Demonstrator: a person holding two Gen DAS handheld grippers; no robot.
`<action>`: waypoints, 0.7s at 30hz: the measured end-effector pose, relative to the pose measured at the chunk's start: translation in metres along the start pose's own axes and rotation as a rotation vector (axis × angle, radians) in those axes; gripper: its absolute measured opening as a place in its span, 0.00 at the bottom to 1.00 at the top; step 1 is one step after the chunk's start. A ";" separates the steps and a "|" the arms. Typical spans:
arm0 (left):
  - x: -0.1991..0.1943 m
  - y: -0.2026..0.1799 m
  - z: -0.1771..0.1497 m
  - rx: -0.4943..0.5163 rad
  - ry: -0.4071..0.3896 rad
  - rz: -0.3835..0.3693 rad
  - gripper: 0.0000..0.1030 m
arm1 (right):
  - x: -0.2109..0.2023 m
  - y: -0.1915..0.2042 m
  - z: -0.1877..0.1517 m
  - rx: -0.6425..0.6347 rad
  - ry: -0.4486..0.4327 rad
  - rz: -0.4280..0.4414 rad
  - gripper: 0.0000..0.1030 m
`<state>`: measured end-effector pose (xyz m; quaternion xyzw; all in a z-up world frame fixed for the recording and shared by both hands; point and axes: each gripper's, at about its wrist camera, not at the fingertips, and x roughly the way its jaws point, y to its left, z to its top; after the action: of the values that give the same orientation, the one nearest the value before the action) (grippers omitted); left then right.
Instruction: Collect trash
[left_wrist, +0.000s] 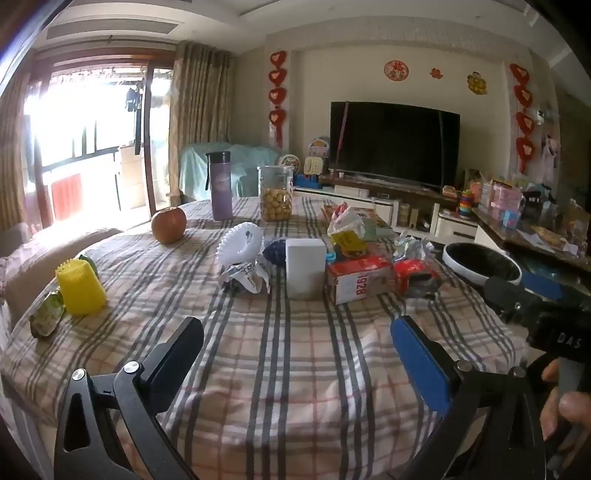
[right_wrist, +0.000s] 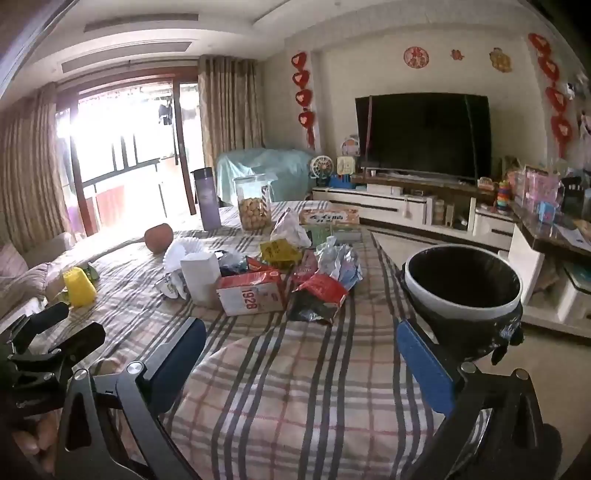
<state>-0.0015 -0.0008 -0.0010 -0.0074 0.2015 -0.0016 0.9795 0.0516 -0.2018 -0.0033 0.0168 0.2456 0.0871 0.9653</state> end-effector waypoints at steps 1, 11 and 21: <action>-0.001 -0.001 -0.001 -0.003 0.002 0.004 0.99 | 0.000 0.000 0.000 0.002 0.000 -0.001 1.00; -0.005 0.001 0.000 -0.016 0.029 -0.005 0.99 | -0.001 -0.005 0.001 0.033 0.023 -0.019 1.00; -0.007 0.001 0.000 -0.019 0.026 -0.008 0.99 | 0.001 -0.008 -0.006 0.046 0.036 -0.006 1.00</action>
<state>-0.0079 0.0001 0.0012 -0.0176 0.2142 -0.0037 0.9766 0.0510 -0.2093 -0.0093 0.0369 0.2649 0.0790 0.9603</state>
